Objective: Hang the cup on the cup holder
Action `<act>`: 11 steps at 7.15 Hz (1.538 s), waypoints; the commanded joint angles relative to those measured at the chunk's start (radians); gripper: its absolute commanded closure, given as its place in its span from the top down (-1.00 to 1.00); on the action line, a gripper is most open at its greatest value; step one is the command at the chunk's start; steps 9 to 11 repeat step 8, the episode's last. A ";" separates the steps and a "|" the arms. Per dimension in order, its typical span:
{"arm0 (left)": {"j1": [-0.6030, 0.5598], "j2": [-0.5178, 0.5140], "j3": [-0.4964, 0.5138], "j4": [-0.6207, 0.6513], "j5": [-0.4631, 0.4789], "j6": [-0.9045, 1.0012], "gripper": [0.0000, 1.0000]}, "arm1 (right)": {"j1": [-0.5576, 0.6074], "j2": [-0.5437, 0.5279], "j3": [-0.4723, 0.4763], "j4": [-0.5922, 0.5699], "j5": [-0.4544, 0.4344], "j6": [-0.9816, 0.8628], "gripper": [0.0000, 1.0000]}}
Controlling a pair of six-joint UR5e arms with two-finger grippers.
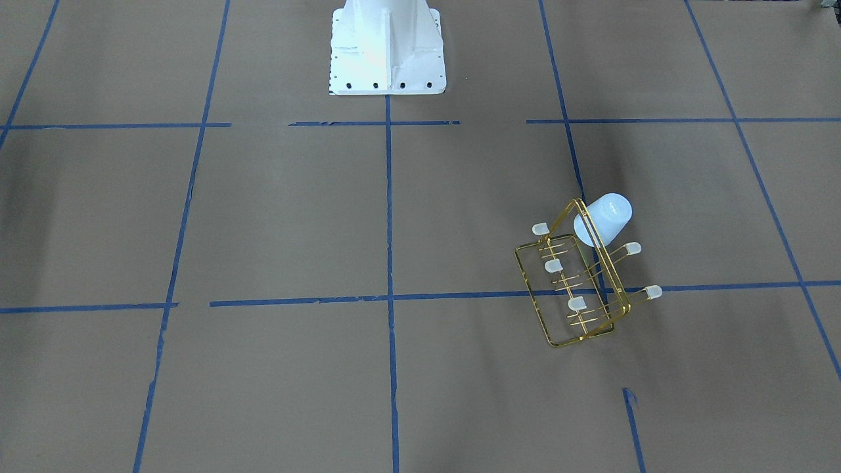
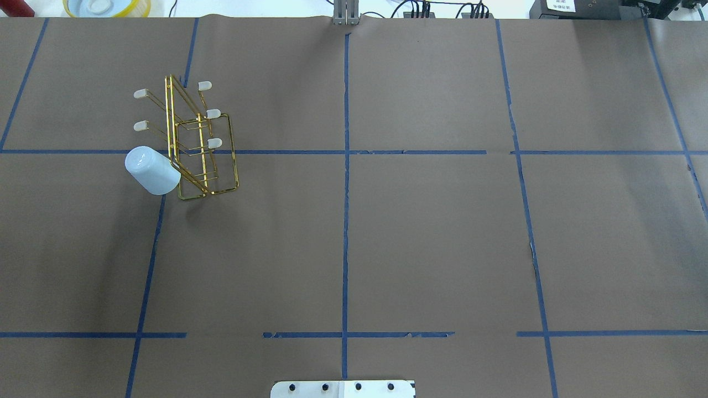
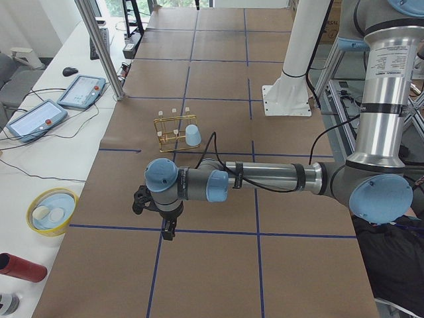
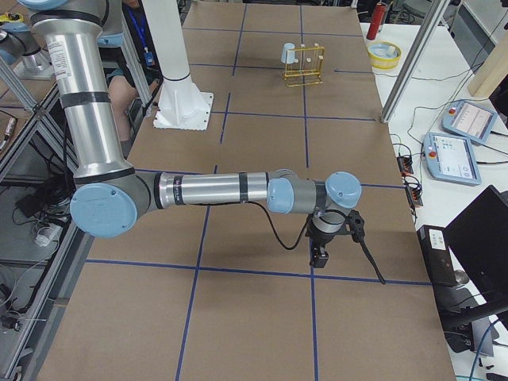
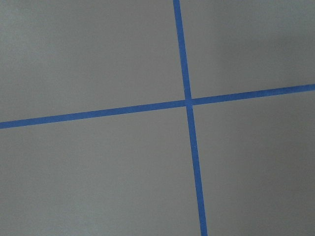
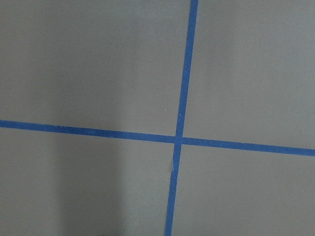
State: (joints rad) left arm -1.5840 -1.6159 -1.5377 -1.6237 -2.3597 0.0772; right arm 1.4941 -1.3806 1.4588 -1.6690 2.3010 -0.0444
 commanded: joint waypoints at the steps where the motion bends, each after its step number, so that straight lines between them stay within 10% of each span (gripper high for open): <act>1: -0.001 -0.003 0.013 -0.074 -0.003 0.009 1.00 | 0.000 0.000 0.000 0.000 0.000 0.000 1.00; 11: -0.001 0.007 0.015 -0.130 -0.004 0.001 1.00 | 0.000 0.000 0.000 0.000 0.000 0.000 1.00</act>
